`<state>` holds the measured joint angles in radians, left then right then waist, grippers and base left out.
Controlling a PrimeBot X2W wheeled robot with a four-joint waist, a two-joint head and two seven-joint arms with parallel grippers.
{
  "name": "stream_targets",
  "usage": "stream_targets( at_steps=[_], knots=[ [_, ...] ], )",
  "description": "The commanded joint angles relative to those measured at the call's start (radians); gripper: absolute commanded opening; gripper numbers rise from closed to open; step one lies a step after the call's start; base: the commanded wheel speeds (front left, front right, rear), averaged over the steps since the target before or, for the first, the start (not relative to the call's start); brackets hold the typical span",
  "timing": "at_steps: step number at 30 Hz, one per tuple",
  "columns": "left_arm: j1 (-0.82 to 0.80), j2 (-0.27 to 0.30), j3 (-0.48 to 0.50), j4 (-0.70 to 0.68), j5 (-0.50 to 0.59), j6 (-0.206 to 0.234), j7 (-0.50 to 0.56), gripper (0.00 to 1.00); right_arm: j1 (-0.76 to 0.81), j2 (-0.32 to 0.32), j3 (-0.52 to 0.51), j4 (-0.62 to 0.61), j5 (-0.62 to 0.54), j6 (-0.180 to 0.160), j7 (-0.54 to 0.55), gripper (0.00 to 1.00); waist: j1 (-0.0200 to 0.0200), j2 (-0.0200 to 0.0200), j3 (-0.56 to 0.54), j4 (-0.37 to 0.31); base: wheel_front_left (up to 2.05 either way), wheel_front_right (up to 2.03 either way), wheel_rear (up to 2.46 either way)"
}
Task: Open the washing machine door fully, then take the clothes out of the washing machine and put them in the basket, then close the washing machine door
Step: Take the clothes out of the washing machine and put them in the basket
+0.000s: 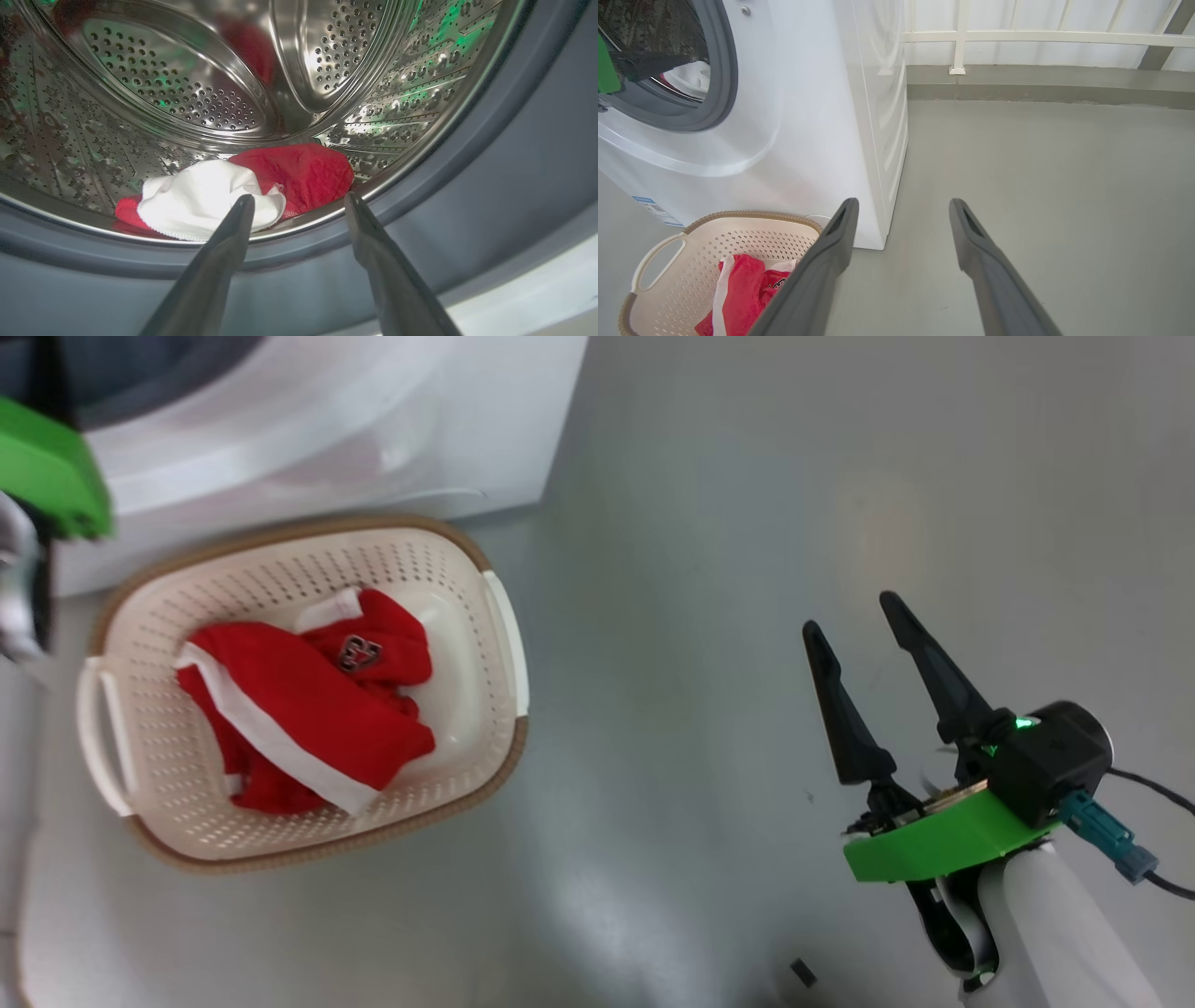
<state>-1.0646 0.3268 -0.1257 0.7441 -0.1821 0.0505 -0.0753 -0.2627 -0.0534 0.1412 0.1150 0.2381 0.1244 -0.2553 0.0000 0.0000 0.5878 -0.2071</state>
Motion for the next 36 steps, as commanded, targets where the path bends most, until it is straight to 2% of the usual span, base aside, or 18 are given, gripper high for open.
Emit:
stream_targets(
  at_steps=[1,11,16,21,23,33,34,35,36],
  knots=[
    [-0.051,0.072,0.017,-0.012,0.017,-0.013,0.020,1.00,-0.012,0.001,0.027,-0.030,0.011,0.006,-0.006,1.00,0.0000,0.0000,0.066,-0.048,0.00,0.00,0.00],
    [-0.220,0.170,0.004,0.022,0.028,-0.058,0.137,1.00,-0.043,0.003,0.060,-0.044,0.039,0.006,-0.006,1.00,0.0000,0.0000,0.141,-0.088,0.00,0.00,0.00],
    [-0.271,0.204,0.005,0.040,0.024,-0.061,0.214,1.00,-0.056,0.003,0.072,-0.048,0.056,0.006,-0.006,1.00,0.0000,0.0000,0.169,-0.104,0.00,0.00,0.00],
    [-0.286,0.232,0.004,0.049,0.031,-0.046,0.261,1.00,-0.063,0.003,0.079,-0.048,0.065,0.006,-0.006,1.00,0.0000,0.0000,0.181,-0.115,0.00,0.00,0.00],
    [-0.296,0.261,-0.008,0.039,0.054,-0.021,0.286,1.00,-0.065,0.003,0.081,-0.048,0.071,0.006,-0.006,1.00,0.0000,0.0000,0.191,-0.122,0.00,0.00,0.00],
    [-0.336,0.318,-0.034,0.031,0.111,0.046,0.337,1.00,-0.078,0.003,0.085,-0.045,0.082,0.006,-0.006,1.00,0.0000,0.0000,0.210,-0.128,0.00,0.00,0.00],
    [-0.341,0.322,-0.037,0.038,0.116,0.052,0.349,0.95,-0.079,0.003,0.086,-0.044,0.084,0.006,-0.006,1.00,0.0000,0.0000,0.212,-0.129,0.00,0.00,0.00],
    [-0.346,0.325,-0.043,0.045,0.122,0.054,0.362,0.68,-0.081,0.003,0.088,-0.043,0.085,0.006,-0.006,1.00,0.0000,0.0000,0.213,-0.129,0.00,0.00,0.00],
    [-0.352,0.329,-0.051,0.050,0.130,0.055,0.371,0.34,-0.082,0.003,0.089,-0.043,0.086,0.006,-0.006,1.00,0.0000,0.0000,0.214,-0.130,0.00,0.00,0.00]
  ],
)
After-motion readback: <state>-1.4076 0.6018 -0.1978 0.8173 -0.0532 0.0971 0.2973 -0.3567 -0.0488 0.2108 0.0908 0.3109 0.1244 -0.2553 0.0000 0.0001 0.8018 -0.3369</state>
